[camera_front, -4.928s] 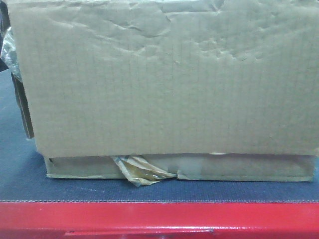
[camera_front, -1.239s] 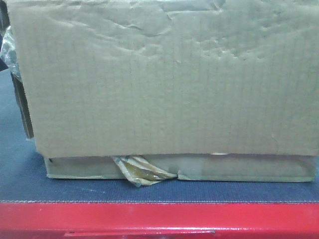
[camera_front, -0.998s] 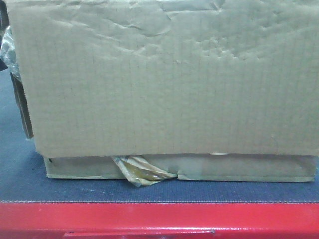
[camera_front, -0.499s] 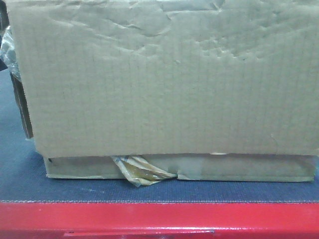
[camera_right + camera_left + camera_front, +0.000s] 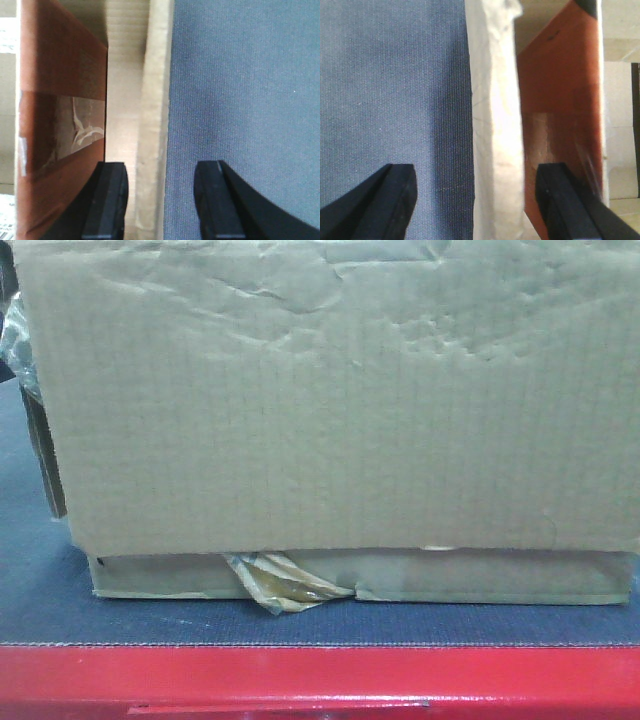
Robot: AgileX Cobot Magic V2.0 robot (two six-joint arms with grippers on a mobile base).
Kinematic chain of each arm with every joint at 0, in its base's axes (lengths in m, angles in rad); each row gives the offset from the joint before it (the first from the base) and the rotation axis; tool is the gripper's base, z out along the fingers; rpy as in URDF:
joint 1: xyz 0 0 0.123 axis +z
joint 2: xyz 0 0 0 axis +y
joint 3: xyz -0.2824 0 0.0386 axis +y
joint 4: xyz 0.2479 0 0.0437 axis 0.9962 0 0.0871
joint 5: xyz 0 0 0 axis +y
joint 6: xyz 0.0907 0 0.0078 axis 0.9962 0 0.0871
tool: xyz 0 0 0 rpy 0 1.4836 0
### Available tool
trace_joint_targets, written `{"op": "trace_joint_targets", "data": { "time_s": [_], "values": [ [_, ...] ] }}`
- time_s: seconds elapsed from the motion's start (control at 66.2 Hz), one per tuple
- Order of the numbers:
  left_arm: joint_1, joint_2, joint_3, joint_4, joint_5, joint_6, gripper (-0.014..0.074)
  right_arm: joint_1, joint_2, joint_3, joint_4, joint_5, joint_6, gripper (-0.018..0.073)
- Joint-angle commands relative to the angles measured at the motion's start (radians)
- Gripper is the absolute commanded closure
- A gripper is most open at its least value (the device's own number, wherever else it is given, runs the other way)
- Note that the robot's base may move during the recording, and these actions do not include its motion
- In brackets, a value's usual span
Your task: Stack two boxes on right shelf middle
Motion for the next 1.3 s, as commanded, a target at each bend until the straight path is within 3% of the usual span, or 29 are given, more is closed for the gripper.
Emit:
{"op": "trace_joint_targets", "data": {
  "time_s": [0.0, 1.179, 1.285],
  "values": [
    [0.001, 0.002, 0.004, 0.001, -0.004, 0.000, 0.0198, 0.002, -0.003, 0.003, -0.002, -0.006, 0.000, 0.0345],
    [0.001, 0.005, 0.006, -0.005, -0.004, 0.000, 0.0232, 0.027, 0.000, 0.005, -0.032, -0.006, -0.002, 0.0345],
    [0.001, 0.010, 0.006, -0.005, -0.004, -0.010, 0.0271, 0.027, 0.012, 0.012, -0.032, -0.006, -0.002, 0.0388]
  ]
}}
